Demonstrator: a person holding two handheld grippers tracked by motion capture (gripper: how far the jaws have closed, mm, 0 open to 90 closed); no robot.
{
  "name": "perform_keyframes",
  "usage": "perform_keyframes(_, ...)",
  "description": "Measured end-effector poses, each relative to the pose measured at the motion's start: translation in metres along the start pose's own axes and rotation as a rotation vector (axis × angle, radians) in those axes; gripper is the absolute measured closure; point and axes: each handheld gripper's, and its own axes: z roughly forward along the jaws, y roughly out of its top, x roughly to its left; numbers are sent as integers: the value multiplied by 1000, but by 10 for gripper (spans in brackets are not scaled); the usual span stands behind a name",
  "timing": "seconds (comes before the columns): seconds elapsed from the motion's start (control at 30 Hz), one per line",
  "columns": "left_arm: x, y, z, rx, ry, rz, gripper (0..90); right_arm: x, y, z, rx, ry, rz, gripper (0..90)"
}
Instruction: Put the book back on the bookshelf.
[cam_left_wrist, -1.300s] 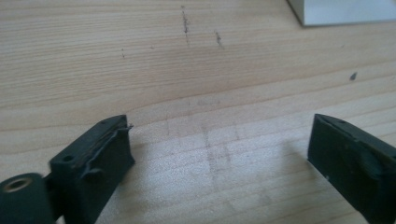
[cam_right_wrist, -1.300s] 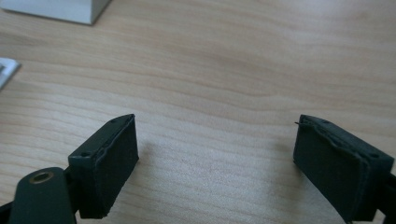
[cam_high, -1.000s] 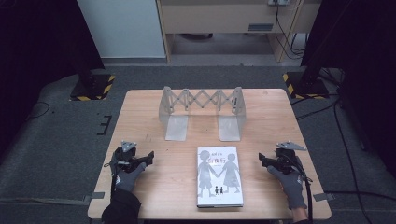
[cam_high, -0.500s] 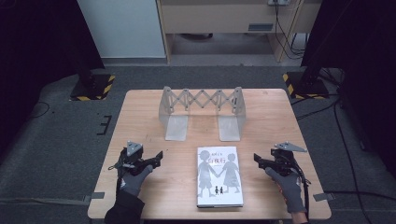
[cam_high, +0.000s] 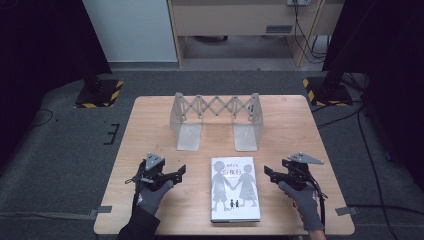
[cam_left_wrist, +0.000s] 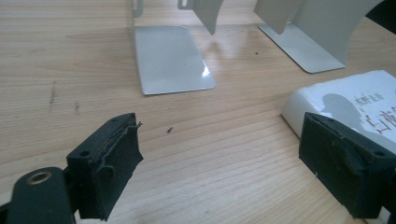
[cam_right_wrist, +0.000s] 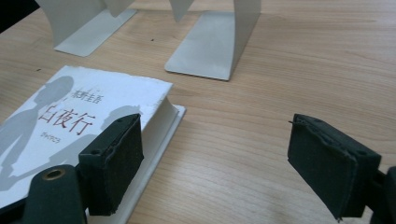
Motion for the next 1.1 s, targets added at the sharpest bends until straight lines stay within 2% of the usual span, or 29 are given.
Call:
perform_keyframes(0.43,-28,-2,11,23,-52,52,108,23,-5,11,15,67,-22,182)
perform_keyframes(1.1,-65,-15,34,90,-121,127,101,45,-15,29,42,126,-51,202)
